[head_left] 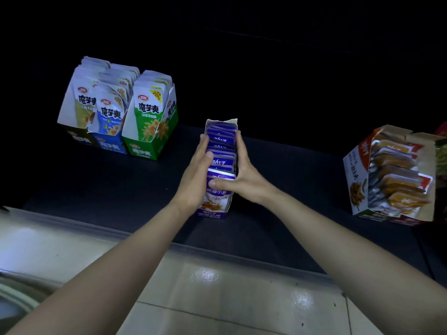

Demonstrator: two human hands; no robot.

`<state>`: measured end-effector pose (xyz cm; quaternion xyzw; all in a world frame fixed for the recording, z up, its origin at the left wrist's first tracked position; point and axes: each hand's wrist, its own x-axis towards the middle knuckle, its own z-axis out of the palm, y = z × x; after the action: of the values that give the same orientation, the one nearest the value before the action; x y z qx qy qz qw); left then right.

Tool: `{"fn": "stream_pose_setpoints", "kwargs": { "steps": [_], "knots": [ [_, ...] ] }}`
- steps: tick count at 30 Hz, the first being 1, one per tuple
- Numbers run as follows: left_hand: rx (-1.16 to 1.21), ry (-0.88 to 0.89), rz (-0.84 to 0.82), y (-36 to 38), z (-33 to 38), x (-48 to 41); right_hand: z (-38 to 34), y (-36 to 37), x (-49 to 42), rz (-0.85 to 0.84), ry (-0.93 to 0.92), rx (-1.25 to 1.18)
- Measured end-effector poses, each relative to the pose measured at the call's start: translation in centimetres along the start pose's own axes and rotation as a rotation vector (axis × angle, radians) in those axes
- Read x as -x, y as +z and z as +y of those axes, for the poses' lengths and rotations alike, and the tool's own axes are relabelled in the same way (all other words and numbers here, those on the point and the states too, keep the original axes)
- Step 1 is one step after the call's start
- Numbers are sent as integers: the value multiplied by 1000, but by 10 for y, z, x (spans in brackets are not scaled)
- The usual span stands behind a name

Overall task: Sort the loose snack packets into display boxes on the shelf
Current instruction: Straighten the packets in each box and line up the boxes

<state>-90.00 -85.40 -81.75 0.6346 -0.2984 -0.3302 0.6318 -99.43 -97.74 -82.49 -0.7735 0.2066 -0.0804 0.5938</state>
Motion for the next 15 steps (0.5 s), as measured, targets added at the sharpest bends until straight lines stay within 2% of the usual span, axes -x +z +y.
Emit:
{"fn": "stream_pose_setpoints", "kwargs": {
  "steps": [5, 10, 15],
  "knots": [
    [38, -8, -23, -4, 3, 3, 5, 2, 6, -65, 25, 5],
    [-35, -72, 69, -26, -14, 19, 33, 12, 36, -108, 145, 143],
    [-164, -89, 157, -36, -23, 31, 25, 30, 32, 29, 42, 153]
  ]
}}
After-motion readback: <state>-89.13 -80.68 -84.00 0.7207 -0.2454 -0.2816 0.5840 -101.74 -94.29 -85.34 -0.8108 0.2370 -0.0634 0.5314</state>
